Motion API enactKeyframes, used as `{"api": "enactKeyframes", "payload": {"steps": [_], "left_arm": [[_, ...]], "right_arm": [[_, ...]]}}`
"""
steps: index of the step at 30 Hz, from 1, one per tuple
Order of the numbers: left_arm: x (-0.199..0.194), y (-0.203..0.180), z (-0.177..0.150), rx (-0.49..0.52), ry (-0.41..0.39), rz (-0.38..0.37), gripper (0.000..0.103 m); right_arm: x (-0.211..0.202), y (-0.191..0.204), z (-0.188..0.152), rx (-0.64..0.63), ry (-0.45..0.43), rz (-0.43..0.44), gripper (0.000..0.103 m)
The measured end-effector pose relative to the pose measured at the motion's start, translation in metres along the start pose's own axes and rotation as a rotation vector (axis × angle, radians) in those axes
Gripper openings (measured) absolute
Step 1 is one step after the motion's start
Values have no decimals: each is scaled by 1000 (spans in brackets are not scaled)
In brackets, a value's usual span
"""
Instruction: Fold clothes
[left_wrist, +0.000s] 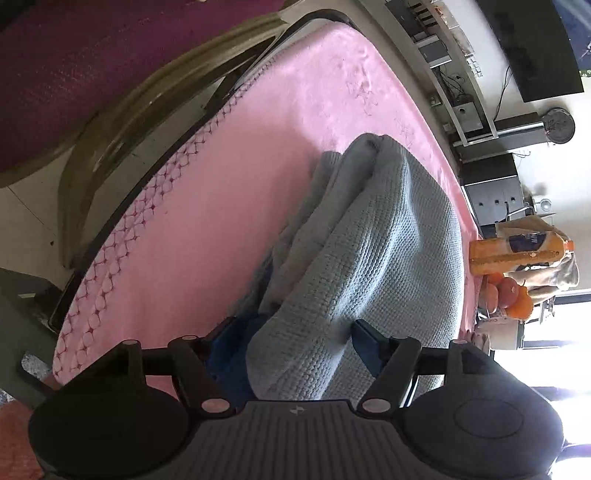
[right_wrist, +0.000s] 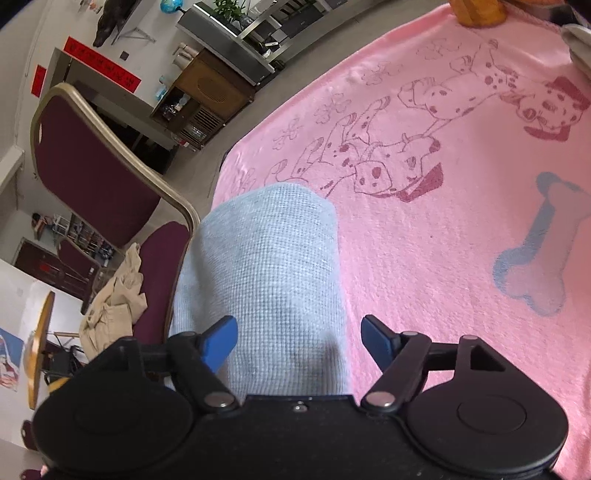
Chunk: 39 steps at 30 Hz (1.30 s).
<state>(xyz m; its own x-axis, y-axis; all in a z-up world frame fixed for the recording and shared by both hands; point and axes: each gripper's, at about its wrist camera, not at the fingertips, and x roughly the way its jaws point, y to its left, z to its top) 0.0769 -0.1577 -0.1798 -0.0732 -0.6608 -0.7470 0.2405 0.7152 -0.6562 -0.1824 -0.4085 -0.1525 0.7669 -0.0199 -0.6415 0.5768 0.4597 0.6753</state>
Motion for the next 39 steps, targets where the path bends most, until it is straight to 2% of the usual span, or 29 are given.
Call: {"api": "enactKeyframes", "payload": {"steps": [5, 7, 13, 18, 21, 22, 23, 24, 25, 26, 28, 30, 32, 34, 36, 39], "left_arm": [[1, 7, 3, -26, 6, -17, 70], [4, 10, 8, -59, 8, -38, 74], [3, 17, 12, -139, 7, -79, 74], [5, 7, 12, -105, 10, -64, 78], [9, -1, 13, -71, 16, -52, 81], [9, -5, 11, -45, 11, -37, 77], [9, -10, 9, -16, 1, -20, 71], [9, -14, 7, 14, -8, -2, 59], [8, -18, 5, 46, -17, 16, 51], [7, -21, 2, 75, -24, 25, 48], [1, -23, -3, 120, -37, 0, 33], [-9, -29, -9, 162, -63, -69, 29], [-16, -36, -14, 209, -82, -134, 30], [-16, -41, -17, 228, -73, -161, 32], [-5, -40, -17, 209, -29, -152, 34], [11, -40, -17, 195, 25, -100, 37]], "right_arm": [[18, -18, 14, 70, -1, 35, 74], [27, -26, 20, 112, 10, 67, 77], [64, -38, 26, 208, 94, 216, 93], [86, -33, 25, 198, 139, 282, 103], [90, -19, 23, 128, 142, 237, 103], [89, -15, 22, 119, 135, 219, 103], [88, -13, 22, 113, 128, 204, 97], [85, -13, 23, 118, 123, 202, 92], [82, -14, 25, 123, 118, 200, 83], [78, -14, 26, 128, 113, 198, 76], [72, -15, 29, 139, 103, 194, 69], [65, -16, 31, 149, 93, 190, 61], [58, -17, 34, 159, 83, 186, 60], [52, -18, 36, 170, 73, 182, 60], [45, -19, 39, 180, 63, 178, 60], [42, -23, 43, 182, 74, 150, 61]]}}
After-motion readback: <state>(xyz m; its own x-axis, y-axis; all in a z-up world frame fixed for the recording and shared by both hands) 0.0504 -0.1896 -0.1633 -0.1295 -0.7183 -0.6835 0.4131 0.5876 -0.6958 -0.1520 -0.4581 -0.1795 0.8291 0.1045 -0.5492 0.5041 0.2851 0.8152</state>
